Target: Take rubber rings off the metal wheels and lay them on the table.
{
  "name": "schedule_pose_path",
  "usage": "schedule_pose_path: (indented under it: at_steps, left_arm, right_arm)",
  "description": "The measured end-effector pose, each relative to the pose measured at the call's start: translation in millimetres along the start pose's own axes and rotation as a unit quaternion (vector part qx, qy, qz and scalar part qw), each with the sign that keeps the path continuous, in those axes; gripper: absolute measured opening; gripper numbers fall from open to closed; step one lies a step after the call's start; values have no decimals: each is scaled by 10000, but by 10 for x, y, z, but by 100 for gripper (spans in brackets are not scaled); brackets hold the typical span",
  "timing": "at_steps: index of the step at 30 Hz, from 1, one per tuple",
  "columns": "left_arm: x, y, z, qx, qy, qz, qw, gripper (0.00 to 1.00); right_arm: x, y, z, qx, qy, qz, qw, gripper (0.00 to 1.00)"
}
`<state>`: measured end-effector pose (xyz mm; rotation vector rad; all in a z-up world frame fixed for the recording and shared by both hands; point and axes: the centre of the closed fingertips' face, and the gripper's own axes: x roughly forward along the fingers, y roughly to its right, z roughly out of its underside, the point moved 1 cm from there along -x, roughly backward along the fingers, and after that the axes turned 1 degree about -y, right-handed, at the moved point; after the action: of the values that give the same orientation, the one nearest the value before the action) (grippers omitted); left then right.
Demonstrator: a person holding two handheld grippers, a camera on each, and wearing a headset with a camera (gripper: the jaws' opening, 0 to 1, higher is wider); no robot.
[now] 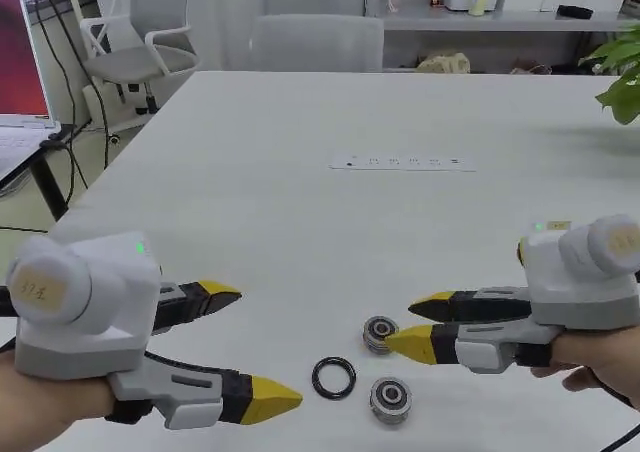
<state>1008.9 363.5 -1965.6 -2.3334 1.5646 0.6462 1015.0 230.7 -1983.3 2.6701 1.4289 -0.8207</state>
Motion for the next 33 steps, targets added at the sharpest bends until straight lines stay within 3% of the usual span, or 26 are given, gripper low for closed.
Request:
schedule_pose_path:
  at_steps: [17,33]
  left_arm:
    - [-38,9,-27,-33,56,-102,9999,77]
    - [-75,50,-5,-108,73,-247,9996,79]
  right_arm:
    - [-398,-26,81,-814,-98,463,9956,63]
    - [-575,-73,234,-1125,-233,551,9918,76]
